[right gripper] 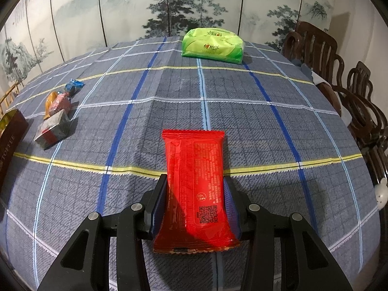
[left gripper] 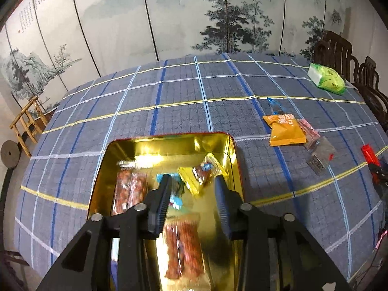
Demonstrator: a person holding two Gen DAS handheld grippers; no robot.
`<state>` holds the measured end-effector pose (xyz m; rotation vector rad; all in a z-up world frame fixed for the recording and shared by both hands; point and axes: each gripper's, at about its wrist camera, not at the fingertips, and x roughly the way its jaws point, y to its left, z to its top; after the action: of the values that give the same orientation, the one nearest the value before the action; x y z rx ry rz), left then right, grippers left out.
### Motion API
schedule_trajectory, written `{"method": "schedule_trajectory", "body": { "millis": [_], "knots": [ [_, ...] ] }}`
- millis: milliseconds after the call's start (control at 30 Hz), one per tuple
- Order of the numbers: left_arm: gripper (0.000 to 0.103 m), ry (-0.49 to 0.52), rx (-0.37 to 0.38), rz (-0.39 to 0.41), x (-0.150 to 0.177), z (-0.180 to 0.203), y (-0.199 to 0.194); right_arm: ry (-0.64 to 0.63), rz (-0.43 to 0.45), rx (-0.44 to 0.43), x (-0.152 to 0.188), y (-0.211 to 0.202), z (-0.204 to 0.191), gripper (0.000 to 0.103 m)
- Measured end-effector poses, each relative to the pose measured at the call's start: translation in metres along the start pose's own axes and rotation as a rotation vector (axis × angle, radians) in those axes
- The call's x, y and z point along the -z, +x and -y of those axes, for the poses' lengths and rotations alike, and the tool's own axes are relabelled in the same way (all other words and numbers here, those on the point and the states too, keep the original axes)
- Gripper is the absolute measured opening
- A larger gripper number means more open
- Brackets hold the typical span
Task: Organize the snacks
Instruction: 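Lower the yellow packet into the tin and open the left gripper, then carry the red packet into the tin and open the right gripper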
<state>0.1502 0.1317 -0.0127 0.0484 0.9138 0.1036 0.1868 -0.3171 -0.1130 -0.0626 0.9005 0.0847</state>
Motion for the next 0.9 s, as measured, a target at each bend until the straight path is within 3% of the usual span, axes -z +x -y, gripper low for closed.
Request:
{"method": "schedule_trajectory", "body": {
  "millis": [267, 433, 900],
  "knots": [
    [0.039, -0.012, 0.008, -0.013, 0.025, 0.007, -0.024, 0.021, -0.028, -0.053, 0.008, -0.010, -0.010, 0.045],
    [0.039, -0.033, 0.024, -0.013, 0.037, 0.005, -0.038, 0.078, -0.046, -0.153, 0.015, -0.018, -0.018, 0.045],
    [0.041, -0.097, 0.008, -0.020, 0.069, -0.016, -0.057, 0.088, -0.091, -0.325, 0.029, -0.037, -0.080, 0.044]
  ]
}}
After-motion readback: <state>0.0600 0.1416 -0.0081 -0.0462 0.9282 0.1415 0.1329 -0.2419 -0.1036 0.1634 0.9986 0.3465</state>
